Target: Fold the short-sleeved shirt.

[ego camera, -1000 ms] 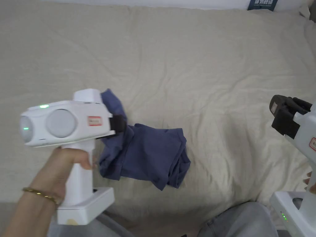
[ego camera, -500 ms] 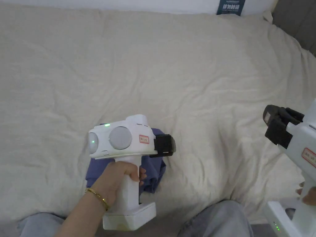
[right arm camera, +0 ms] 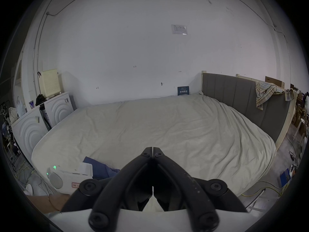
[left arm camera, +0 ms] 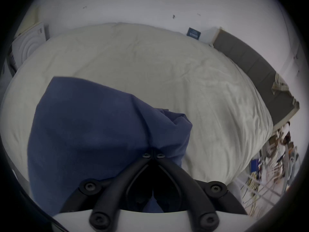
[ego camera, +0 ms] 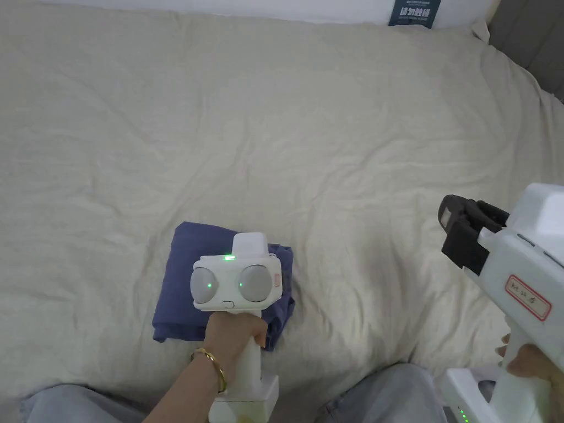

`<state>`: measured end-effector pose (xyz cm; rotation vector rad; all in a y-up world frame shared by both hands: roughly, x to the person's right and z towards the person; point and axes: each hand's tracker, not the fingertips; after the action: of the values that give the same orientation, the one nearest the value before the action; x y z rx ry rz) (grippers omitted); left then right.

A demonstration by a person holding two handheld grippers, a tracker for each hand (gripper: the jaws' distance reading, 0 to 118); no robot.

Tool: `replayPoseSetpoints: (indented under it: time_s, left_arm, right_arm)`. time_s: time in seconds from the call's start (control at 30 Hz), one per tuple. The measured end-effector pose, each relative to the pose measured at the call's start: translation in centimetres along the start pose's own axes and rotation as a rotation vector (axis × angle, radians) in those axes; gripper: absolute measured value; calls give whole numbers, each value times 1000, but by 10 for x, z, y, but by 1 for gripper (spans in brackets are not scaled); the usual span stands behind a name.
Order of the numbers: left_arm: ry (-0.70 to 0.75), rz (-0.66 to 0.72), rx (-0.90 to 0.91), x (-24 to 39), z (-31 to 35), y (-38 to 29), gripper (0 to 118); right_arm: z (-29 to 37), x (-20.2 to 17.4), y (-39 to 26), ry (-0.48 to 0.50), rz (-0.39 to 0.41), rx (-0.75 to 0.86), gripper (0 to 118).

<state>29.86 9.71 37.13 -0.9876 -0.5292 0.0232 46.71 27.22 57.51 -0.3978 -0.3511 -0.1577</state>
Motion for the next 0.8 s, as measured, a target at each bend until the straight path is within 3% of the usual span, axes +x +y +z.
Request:
replayPoseSetpoints:
  time_s: [0.13, 0.23, 0.37, 0.5, 0.7, 0.8]
  left_arm:
    - [-82, 97, -63, -15, 19, 21, 0]
    - [-89, 36, 171, -24, 67, 32, 0]
    - [77, -96, 485, -40, 131, 34, 0]
    - [211, -112, 633, -68, 165, 29, 0]
    - [285, -127, 637, -95, 180, 14, 0]
    - [271, -120, 606, -102, 182, 8, 0]
  right_arm:
    - [-1, -9, 2, 15, 19, -7, 2]
    - [-2, -20, 4, 36, 29, 6, 2]
    - [-10, -43, 7, 63, 71, 24, 2]
    - [-24, -80, 4, 126, 84, 44, 2]
    - [-85, -141, -30, 242, 32, -82, 2]
    - [-130, -166, -67, 227, 16, -245, 2]
